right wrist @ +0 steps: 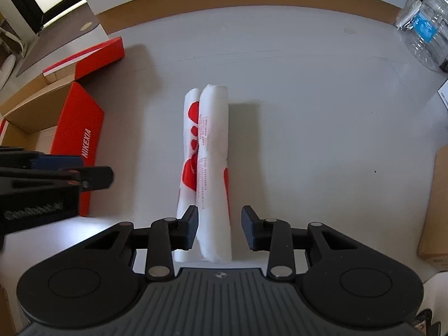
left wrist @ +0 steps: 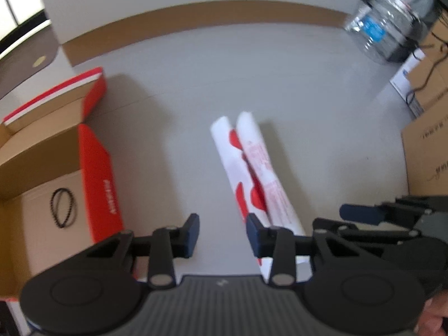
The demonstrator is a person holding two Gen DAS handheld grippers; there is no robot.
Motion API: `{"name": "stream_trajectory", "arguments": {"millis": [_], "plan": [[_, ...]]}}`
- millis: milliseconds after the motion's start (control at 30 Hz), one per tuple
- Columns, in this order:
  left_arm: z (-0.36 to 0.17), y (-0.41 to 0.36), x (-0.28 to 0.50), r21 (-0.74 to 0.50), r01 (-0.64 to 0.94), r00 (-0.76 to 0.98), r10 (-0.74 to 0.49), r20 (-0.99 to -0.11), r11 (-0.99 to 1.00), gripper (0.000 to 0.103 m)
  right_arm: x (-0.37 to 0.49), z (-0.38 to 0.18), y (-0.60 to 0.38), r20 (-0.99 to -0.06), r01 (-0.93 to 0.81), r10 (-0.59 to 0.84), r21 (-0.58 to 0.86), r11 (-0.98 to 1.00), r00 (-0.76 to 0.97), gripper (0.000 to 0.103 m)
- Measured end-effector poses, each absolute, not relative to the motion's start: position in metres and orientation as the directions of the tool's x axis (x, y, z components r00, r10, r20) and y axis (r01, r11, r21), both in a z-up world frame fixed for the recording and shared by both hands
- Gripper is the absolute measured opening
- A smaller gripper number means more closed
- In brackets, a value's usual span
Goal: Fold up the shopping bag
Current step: 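Move the left tool toward the rolled white bag and lower it, then close the left gripper on the rolled bag's end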
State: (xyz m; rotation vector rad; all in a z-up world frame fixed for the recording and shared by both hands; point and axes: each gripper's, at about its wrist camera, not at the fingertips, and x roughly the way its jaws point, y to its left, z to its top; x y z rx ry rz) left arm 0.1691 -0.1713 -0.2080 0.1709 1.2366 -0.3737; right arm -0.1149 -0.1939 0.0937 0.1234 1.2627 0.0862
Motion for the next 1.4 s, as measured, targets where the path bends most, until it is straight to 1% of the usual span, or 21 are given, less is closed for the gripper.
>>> {"name": "stream_trajectory", "arguments": {"millis": [67, 133, 367, 500, 633, 767, 800, 833, 967, 1100, 1167, 1233, 1333, 1400], "plan": [[-0.213, -0.175, 0.169, -0.083, 0.375, 0.261, -0.191, -0.946, 0.923, 0.032, -0.111, 0.087, -0.198, -0.947, 0.009, 0.125, 0.134, 0.991, 0.294, 0.036], [-0.219, -0.179, 0.17, -0.091, 0.38, 0.253, -0.198, -0.947, 0.921, 0.032, -0.108, 0.081, -0.2, -0.949, 0.013, 0.133, 0.142, 0.99, 0.287, 0.029], [-0.234, -0.181, 0.186, -0.116, 0.367, 0.262, -0.222, -0.939, 0.923, 0.031, -0.103, 0.067, -0.202, -0.939, -0.004, 0.186, 0.193, 0.981, 0.29, 0.029], [-0.24, -0.186, 0.193, -0.086, 0.438, 0.272, -0.223, -0.936, 0.895, 0.031, -0.099, 0.059, -0.196, -0.937, -0.109, 0.188, 0.162, 0.981, 0.296, 0.03], [-0.247, -0.182, 0.204, -0.131, 0.454, 0.278, -0.28, -0.919, 0.881, 0.031, -0.096, 0.052, -0.19, -0.931, -0.145, 0.2, 0.162, 0.976, 0.307, 0.03], [-0.264, -0.188, 0.198, -0.089, 0.491, 0.278, -0.252, -0.927, 0.867, 0.031, -0.098, 0.045, -0.195, -0.903, -0.081, 0.287, 0.275, 0.958, 0.32, 0.032], [-0.266, -0.186, 0.198, -0.107, 0.494, 0.274, -0.272, -0.922, 0.863, 0.031, -0.097, 0.044, -0.195, -0.905, -0.08, 0.282, 0.271, 0.959, 0.319, 0.032], [-0.268, -0.185, 0.197, -0.125, 0.499, 0.272, -0.291, -0.917, 0.858, 0.031, -0.092, 0.041, -0.197, -0.916, -0.071, 0.242, 0.232, 0.97, 0.319, 0.032], [-0.269, -0.177, 0.195, -0.143, 0.52, 0.281, -0.327, -0.902, 0.842, 0.032, -0.093, 0.034, -0.199, -0.902, -0.098, 0.269, 0.251, 0.963, 0.338, 0.032], [-0.268, -0.162, 0.193, -0.183, 0.482, 0.311, -0.363, -0.879, 0.857, 0.032, -0.096, 0.035, -0.206, -0.889, -0.114, 0.258, 0.232, 0.966, 0.38, 0.032], [-0.271, -0.161, 0.189, -0.215, 0.475, 0.3, -0.387, -0.872, 0.853, 0.031, -0.098, 0.038, -0.207, -0.879, -0.132, 0.261, 0.227, 0.965, 0.4, 0.032], [-0.271, -0.165, 0.185, -0.223, 0.505, 0.295, -0.41, -0.863, 0.834, 0.031, -0.104, 0.041, -0.206, -0.863, -0.14, 0.268, 0.23, 0.963, 0.428, 0.032], [-0.27, -0.17, 0.186, -0.264, 0.506, 0.288, -0.449, -0.846, 0.821, 0.031, -0.115, 0.037, -0.203, -0.86, -0.155, 0.266, 0.219, 0.963, 0.436, 0.032], [-0.27, -0.172, 0.187, -0.268, 0.514, 0.294, -0.461, -0.837, 0.815, 0.031, -0.12, 0.032, -0.203, -0.868, -0.143, 0.253, 0.211, 0.967, 0.427, 0.03]]}}
